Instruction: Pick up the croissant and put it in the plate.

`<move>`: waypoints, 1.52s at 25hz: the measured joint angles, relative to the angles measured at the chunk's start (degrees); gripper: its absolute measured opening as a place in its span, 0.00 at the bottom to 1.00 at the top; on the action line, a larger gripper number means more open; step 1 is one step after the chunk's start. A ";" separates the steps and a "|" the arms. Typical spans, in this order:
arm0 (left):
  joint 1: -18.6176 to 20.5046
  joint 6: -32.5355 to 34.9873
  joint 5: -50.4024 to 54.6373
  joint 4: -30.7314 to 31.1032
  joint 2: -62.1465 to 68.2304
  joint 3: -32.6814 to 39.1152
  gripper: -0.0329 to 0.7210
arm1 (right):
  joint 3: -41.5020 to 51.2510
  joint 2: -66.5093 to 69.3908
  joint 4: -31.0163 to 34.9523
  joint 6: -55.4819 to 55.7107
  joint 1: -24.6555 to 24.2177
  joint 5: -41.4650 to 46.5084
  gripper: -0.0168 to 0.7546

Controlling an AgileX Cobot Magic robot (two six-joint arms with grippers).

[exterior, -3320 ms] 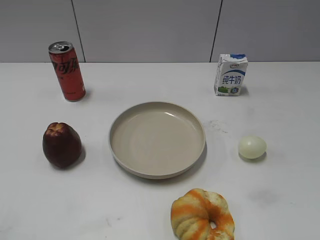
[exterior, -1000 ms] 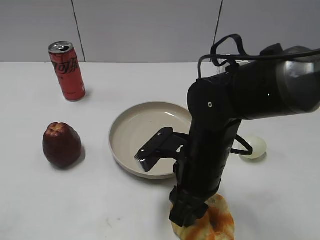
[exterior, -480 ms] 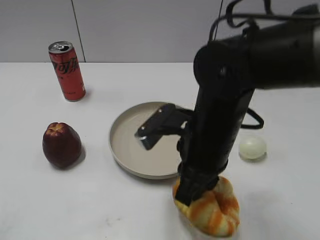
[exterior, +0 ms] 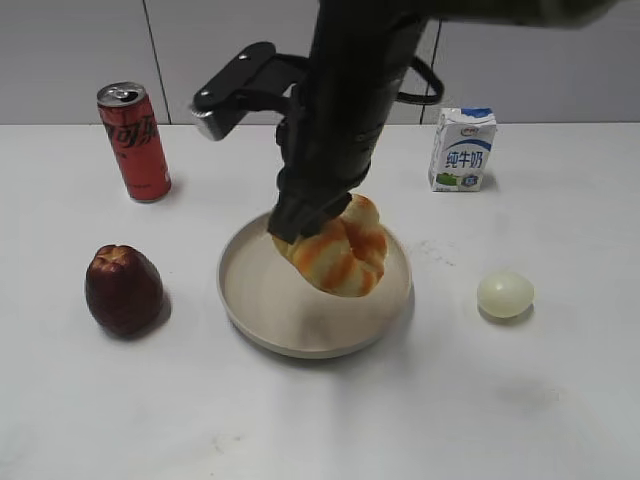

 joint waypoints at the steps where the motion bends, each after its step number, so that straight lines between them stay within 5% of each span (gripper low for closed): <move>1: 0.00 0.00 0.00 0.00 0.00 0.00 0.82 | -1.65 1.99 -1.19 0.00 0.00 -0.06 0.15; 8: 0.00 0.00 0.00 0.00 0.00 0.00 0.82 | -7.54 12.32 -5.96 3.23 0.00 -0.81 0.21; 14: 0.00 0.00 0.00 0.00 0.00 0.00 0.82 | -7.97 13.21 -6.06 4.03 0.00 -0.62 0.73; 17: 0.00 0.00 0.00 0.00 0.00 0.00 0.82 | -8.92 13.21 -6.06 4.56 0.00 0.27 0.82; 25: 0.00 0.00 0.00 0.00 0.00 0.00 0.82 | -12.26 10.81 -6.20 11.42 -4.05 6.07 0.84; 38: 0.00 0.00 0.00 0.00 0.00 0.00 0.82 | -8.98 -3.57 0.82 12.29 -30.57 11.96 0.80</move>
